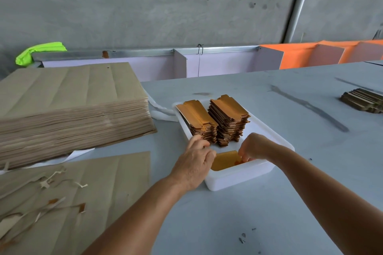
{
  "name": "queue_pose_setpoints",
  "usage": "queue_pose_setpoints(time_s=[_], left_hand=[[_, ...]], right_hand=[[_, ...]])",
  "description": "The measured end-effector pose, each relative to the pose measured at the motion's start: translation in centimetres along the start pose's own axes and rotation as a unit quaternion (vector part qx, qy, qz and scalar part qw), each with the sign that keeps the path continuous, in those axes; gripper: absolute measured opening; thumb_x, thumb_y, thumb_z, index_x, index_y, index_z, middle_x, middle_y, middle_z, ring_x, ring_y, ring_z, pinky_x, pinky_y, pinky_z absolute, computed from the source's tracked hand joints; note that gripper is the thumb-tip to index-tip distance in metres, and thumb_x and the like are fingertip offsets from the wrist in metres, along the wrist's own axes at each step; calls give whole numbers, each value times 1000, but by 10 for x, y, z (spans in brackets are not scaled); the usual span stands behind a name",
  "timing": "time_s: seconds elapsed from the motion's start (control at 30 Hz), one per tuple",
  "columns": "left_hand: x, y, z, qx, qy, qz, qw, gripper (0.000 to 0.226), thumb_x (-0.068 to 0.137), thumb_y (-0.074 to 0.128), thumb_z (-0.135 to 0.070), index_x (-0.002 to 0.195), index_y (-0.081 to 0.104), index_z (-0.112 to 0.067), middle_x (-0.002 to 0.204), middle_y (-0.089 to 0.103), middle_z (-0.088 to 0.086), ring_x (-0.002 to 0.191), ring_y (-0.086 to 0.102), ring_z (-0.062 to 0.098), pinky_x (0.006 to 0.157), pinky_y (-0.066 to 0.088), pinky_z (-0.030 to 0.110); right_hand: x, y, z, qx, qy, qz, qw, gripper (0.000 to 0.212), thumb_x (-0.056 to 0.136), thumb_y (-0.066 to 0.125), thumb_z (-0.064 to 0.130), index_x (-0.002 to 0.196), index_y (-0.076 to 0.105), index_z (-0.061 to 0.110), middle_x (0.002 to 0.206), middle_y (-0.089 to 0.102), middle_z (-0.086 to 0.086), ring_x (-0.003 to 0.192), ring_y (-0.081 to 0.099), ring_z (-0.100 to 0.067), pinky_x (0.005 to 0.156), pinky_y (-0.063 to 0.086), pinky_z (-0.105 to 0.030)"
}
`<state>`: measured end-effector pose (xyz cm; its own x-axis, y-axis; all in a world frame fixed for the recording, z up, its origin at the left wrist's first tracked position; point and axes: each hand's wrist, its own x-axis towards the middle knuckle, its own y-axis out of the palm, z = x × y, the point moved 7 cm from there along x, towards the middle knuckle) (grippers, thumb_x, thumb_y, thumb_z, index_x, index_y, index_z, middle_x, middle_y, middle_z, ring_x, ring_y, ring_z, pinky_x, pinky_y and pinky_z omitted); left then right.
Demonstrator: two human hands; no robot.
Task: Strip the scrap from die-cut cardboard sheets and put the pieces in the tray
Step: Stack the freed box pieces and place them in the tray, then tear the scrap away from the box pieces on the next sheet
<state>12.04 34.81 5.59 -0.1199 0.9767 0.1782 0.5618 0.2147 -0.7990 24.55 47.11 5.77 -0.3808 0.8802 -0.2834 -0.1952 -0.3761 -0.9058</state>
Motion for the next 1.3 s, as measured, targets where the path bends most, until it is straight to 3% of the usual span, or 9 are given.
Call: queue_pose_setpoints(time_s=[0.2,0.33,0.5,0.63,0.77,0.87,1.0,1.17,1.3], left_hand=[[-33,-4,-5,39,1,-60,997,48,103,21,-35,147,30,-20,158,12,-6,146,0,7,115,13,24],[-82,-7,-5,101,-33,-38,994,50,103,21,-39,150,20,-23,159,5,-4,146,2,12,117,18,37],[-145,-18,19,219,-99,-4,971,55,100,31,-43,149,20,-18,159,2,9,146,-1,22,113,13,43],[-205,-21,55,234,-174,28,956,68,94,37,-55,149,17,-20,158,-7,12,146,-8,27,114,7,50],[-261,-35,95,273,-234,58,931,68,93,29,-62,149,10,-28,158,-13,10,144,-13,31,113,2,55],[-282,-67,120,303,-250,33,919,54,96,28,-55,143,24,-29,159,-9,8,144,-14,32,112,2,56],[-282,-107,152,355,-275,1,893,53,96,41,-47,139,38,-18,159,-4,9,145,-13,31,113,0,55],[-254,-133,179,392,-216,-57,892,67,93,50,-43,148,15,-32,158,-11,12,144,-11,35,111,0,61],[-244,-153,225,402,-285,-26,870,58,98,37,-45,147,7,-42,157,-19,9,142,-17,40,110,9,65]], right_hand=[[-21,-9,15,-2,-68,-47,997,31,97,48,10,126,58,6,129,59,-11,118,56,-26,98,47,-28],[-46,-27,31,102,-103,-157,977,20,85,52,-2,87,72,-3,94,69,-20,93,63,-36,77,51,-38],[-114,-29,82,169,-203,-300,917,25,87,56,1,83,74,18,78,66,1,62,54,-10,52,37,-10],[-169,31,140,207,-316,-196,905,21,86,62,1,85,75,17,72,64,17,67,56,7,65,37,4],[-198,117,184,190,-360,-74,910,18,88,61,4,90,76,14,88,72,6,79,64,-5,73,42,-5],[-206,162,202,188,-348,-38,918,18,89,60,8,96,75,14,95,73,0,85,63,-9,77,43,-13],[-208,190,204,178,-319,-67,929,18,86,60,5,96,74,11,100,71,-7,97,62,-26,85,46,-32],[-215,195,202,170,-363,-123,908,17,76,69,-7,82,73,9,90,67,-2,85,57,-29,75,41,-28],[-210,196,203,159,-371,-134,905,18,71,73,-7,79,74,9,87,68,-3,81,58,-28,73,42,-26]])
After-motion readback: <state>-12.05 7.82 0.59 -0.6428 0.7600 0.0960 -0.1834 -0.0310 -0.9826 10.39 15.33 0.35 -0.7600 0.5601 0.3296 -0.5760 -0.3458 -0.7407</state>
